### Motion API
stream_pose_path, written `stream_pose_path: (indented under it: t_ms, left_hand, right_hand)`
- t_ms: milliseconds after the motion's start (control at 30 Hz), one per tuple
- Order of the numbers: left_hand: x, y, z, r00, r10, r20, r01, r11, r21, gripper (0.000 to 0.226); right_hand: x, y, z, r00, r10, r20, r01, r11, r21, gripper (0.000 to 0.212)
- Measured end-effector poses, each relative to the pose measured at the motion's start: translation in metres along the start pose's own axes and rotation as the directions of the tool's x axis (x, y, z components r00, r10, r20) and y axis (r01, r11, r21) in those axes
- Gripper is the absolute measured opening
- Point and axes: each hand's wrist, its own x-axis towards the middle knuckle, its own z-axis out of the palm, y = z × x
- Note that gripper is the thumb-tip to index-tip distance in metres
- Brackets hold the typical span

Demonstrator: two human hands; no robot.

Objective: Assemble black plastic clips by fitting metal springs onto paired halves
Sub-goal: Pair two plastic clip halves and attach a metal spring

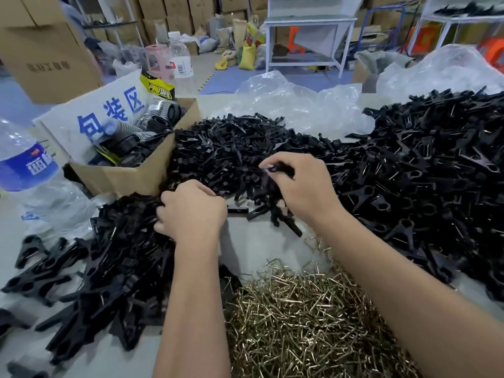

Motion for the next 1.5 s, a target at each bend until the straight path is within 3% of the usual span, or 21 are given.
stream_pose_path:
  t_ms: [133,200,267,367,433,500,600,700,800,967,1100,1267,1433,1500]
  left_hand:
    - [0.0,0.0,0.016,0.995,0.104,0.003,-0.099,0.959,-0.266,0.015]
    - [-0.002,0.003,0.02,0.983,0.177,0.042,-0.146,0.904,-0.401,0.016]
    - [-0.009,0.009,0.019,0.971,0.227,0.075,-0.158,0.846,-0.509,0.015]
    - [-0.01,0.013,0.009,0.961,0.267,-0.067,-0.264,0.824,-0.501,0.014]
    - [-0.005,0.011,-0.008,0.941,0.255,-0.221,-0.331,0.827,-0.454,0.015]
    - [0.001,0.007,-0.03,0.903,0.232,-0.363,-0.373,0.842,-0.39,0.013]
    - [0.01,-0.006,-0.059,0.853,0.145,-0.502,-0.323,0.902,-0.288,0.01]
    - [0.016,-0.018,-0.076,0.861,0.066,-0.504,-0.256,0.912,-0.32,0.011]
    - [0.019,-0.02,-0.075,0.867,0.037,-0.497,-0.245,0.9,-0.36,0.012]
    - [0.018,-0.015,-0.046,0.894,0.117,-0.432,-0.314,0.853,-0.417,0.012]
    - [0.02,-0.015,-0.023,0.934,0.134,-0.331,-0.295,0.813,-0.502,0.018]
    - [0.015,-0.014,-0.001,0.972,0.159,-0.174,-0.232,0.777,-0.585,0.017]
    - [0.002,0.001,0.011,0.979,0.201,0.005,-0.145,0.725,-0.673,0.016]
    - [-0.007,0.009,0.014,0.964,0.256,0.069,-0.132,0.69,-0.711,0.017]
  right_hand:
    - [-0.007,0.005,-0.018,0.999,0.042,-0.023,-0.041,0.998,0.041,0.026]
    - [-0.013,0.007,-0.028,0.993,0.092,0.074,-0.096,0.994,0.046,0.021]
    - [-0.017,0.009,-0.036,0.981,0.088,0.172,-0.069,0.992,-0.109,0.033]
    - [-0.024,-0.001,-0.036,0.966,-0.014,0.26,0.103,0.937,-0.333,0.052]
    - [-0.032,-0.02,-0.023,0.935,-0.096,0.342,0.228,0.9,-0.371,0.06]
    - [-0.042,-0.045,-0.001,0.832,-0.181,0.524,0.394,0.858,-0.329,0.082]
    - [-0.052,-0.082,0.047,0.6,-0.261,0.756,0.608,0.763,-0.219,0.101]
    - [-0.062,-0.107,0.092,0.478,-0.313,0.82,0.756,0.622,-0.203,0.082]
    - [-0.056,-0.108,0.107,0.421,-0.297,0.857,0.746,0.651,-0.141,0.072]
    - [-0.012,-0.053,0.072,0.658,-0.304,0.689,0.614,0.746,-0.257,0.057]
    - [0.008,-0.017,0.044,0.786,-0.25,0.565,0.508,0.782,-0.361,0.041]
    - [0.02,-0.005,0.013,0.943,-0.086,0.32,0.202,0.914,-0.351,0.036]
    - [-0.005,0.005,-0.035,0.991,-0.038,0.126,0.027,0.996,0.088,0.035]
    - [-0.021,0.01,-0.052,0.988,0.037,0.149,-0.076,0.961,0.266,0.015]
